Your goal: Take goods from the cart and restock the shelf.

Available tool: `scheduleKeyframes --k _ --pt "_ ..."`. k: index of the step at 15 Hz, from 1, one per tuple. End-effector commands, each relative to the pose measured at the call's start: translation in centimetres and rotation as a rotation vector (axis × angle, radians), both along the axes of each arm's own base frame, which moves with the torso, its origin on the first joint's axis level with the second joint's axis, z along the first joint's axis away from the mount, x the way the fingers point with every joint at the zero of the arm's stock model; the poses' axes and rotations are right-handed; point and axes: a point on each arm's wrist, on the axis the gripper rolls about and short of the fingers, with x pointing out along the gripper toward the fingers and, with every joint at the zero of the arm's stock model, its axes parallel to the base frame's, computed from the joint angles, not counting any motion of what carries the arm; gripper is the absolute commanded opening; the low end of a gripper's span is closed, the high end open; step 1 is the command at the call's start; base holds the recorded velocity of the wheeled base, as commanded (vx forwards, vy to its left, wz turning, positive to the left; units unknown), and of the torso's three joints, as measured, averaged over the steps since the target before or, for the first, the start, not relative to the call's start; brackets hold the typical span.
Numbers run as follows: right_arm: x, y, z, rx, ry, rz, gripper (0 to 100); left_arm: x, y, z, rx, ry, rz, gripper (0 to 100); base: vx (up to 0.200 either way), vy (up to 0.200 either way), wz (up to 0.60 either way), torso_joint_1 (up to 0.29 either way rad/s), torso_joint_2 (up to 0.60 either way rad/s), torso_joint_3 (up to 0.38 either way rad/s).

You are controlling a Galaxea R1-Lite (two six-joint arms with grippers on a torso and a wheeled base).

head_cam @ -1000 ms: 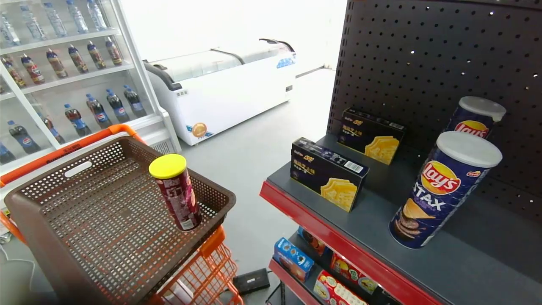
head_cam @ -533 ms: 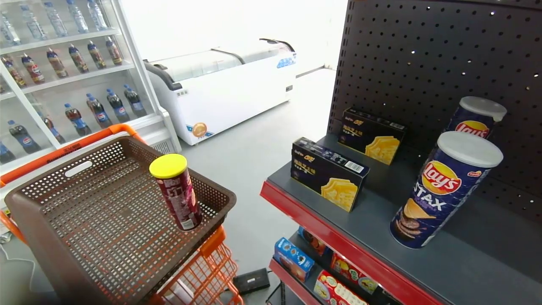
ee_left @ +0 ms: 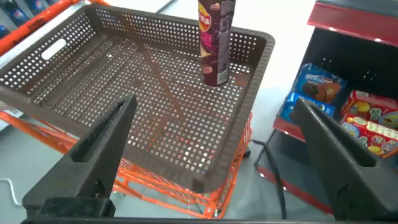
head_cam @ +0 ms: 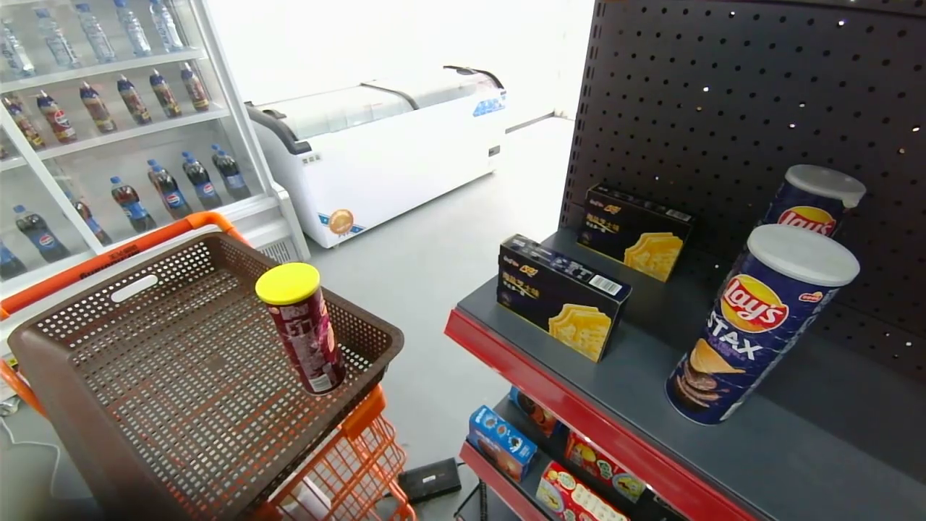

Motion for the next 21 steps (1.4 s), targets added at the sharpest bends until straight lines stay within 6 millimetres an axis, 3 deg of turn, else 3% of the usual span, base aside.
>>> scheduleKeyframes --k 1,2,3,6,8,14,21 --pt "0.0 0.0 0.0 -0.001 0.002 0.001 100 9.7 -0.3 3.9 0.039 0.235 0.011 100 0.0 0.0 0.0 0.0 0.0 0.0" --pt "0.0 0.0 0.0 -0.001 0.002 0.0 100 10.5 -0.3 3.8 0.034 0.245 0.018 100 0.0 0.0 0.0 0.0 0.0 0.0" --pt "0.0 0.0 0.0 -0.001 0.002 0.0 100 13.1 -0.3 2.9 0.025 0.264 0.025 100 0.0 0.0 0.0 0.0 0.0 0.0" --pt "0.0 0.0 0.0 -0.001 0.0 0.001 100 18.1 -0.4 1.0 0.029 0.231 0.022 100 0.0 0.0 0.0 0.0 0.0 0.0" --pt "0.0 0.0 0.0 -0.001 0.0 0.001 100 20.3 -1.1 0.0 0.037 0.207 -0.006 100 0.0 0.0 0.0 0.0 0.0 0.0" --pt "0.0 0.0 0.0 -0.001 0.002 0.0 100 24.2 -2.5 -3.2 0.041 0.225 -0.052 100 0.0 0.0 0.0 0.0 0.0 0.0" --pt "0.0 0.0 0.0 -0.001 0.0 0.001 100 27.2 -3.5 -5.9 0.039 0.18 -0.072 100 0.0 0.0 0.0 0.0 0.0 0.0"
